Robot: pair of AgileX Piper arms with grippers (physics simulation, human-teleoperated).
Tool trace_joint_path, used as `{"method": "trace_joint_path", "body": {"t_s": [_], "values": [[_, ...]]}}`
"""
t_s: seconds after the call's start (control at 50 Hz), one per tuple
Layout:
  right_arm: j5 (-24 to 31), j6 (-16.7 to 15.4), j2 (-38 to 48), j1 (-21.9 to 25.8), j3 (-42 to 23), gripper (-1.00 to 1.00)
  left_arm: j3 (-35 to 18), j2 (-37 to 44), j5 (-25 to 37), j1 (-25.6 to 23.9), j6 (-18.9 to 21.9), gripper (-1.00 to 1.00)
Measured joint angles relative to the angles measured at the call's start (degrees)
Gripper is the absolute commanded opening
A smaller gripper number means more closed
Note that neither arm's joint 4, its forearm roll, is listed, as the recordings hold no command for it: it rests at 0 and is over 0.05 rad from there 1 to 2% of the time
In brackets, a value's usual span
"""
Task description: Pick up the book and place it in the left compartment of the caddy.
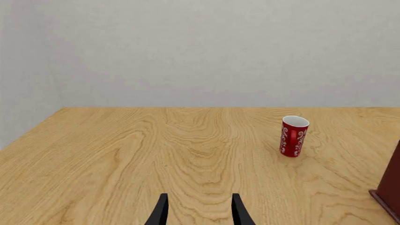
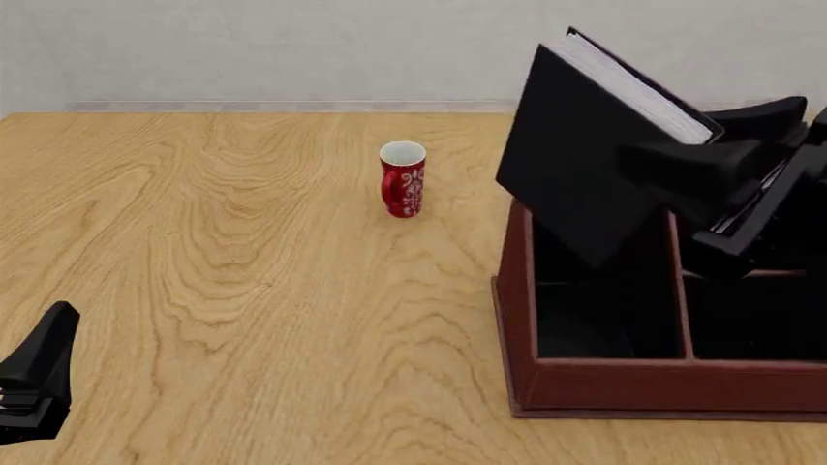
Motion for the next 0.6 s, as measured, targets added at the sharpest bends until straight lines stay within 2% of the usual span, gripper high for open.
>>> {"method": "trace_joint_path", "body": {"t_s": [0.24,0.6], "values": [[-1.0,0.8,-1.5,-2.5,2.7,-1.0,0.0,0.0,0.0,0.0,0.0,1.0],[-1.6,-0.7,-5.7,-7.9,6.4,-1.0,0.0,0.0,0.0,0.0,0.0,1.0]]}}
